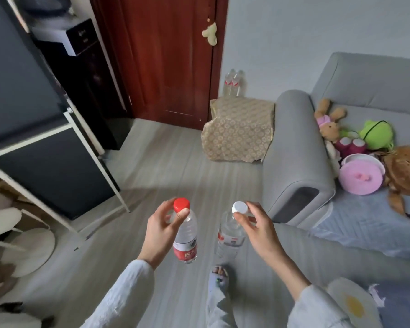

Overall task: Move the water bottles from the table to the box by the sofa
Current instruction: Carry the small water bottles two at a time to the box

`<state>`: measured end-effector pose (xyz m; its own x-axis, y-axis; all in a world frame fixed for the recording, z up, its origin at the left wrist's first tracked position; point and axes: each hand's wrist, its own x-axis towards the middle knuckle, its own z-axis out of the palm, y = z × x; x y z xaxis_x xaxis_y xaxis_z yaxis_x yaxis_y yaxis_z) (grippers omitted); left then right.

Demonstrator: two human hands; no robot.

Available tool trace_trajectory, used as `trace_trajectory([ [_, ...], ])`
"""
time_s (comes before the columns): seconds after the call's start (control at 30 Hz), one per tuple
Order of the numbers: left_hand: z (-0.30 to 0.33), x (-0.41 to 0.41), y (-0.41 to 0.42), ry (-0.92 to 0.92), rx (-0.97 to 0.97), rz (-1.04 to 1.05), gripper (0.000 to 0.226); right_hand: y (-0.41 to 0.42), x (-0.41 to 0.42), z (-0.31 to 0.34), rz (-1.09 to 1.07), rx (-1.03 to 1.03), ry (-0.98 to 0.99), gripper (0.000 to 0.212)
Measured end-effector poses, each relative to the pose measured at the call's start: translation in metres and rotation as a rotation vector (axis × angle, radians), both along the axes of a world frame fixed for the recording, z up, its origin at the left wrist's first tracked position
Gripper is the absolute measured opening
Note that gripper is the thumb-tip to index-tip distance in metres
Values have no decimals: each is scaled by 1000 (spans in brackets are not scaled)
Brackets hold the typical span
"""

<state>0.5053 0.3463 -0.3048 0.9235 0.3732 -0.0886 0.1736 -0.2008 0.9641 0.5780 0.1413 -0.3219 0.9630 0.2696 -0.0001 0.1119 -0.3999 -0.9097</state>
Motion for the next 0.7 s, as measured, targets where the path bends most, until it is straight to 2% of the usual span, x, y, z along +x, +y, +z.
trace_trajectory([
  [0.13, -4, 91, 8, -4, -39, -18, 34, 9, 87, -6, 42, 1, 2, 12],
  [0.27, 4, 184, 12, -15, -35, -23, 37, 17, 180, 7, 57, 25, -3, 12],
  [0.4, 13, 261, 16, -39, -1, -42, 18, 26, 259, 21, 86, 31, -29, 15],
  [0.57, 15, 361, 29, -35, -8, -24, 25, 37, 359, 28, 101, 25, -54, 15],
  [0.7, 10, 441, 38, -38, 16, -46, 13, 43, 430, 19, 80, 14, -19, 15],
])
